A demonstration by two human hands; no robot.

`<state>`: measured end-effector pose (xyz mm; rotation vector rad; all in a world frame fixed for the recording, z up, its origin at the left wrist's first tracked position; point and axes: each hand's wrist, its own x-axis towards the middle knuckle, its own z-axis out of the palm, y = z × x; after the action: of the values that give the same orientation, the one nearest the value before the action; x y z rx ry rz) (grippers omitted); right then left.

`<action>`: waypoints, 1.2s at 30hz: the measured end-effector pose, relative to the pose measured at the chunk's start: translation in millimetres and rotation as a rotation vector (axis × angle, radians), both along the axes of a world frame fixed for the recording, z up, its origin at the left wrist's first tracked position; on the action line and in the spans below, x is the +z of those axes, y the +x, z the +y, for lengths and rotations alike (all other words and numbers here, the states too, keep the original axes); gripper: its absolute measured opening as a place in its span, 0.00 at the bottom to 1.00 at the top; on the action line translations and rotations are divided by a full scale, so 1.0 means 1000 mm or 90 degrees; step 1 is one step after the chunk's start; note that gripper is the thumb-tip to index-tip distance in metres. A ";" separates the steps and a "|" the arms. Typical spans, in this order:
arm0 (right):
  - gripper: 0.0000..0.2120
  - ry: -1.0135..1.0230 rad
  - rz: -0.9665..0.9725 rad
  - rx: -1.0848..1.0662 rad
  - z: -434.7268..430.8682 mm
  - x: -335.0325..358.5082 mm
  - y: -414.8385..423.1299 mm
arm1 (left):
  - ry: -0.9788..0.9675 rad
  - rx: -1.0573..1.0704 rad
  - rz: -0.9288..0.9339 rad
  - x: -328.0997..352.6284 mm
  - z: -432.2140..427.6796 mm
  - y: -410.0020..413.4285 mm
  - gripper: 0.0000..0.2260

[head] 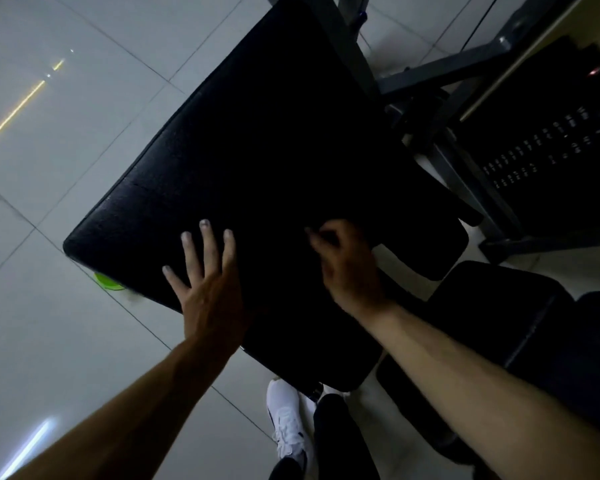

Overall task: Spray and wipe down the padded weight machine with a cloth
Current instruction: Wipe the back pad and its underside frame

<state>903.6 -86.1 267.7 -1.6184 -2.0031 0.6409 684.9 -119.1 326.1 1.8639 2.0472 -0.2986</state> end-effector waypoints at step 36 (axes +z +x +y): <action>0.24 -0.003 0.042 -0.094 -0.118 -0.005 -0.066 | 0.170 0.003 -0.045 0.011 -0.017 -0.045 0.46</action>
<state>837.2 -203.7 262.6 -1.7070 -1.8162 0.6351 639.5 -136.4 336.9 1.9892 2.1277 0.0458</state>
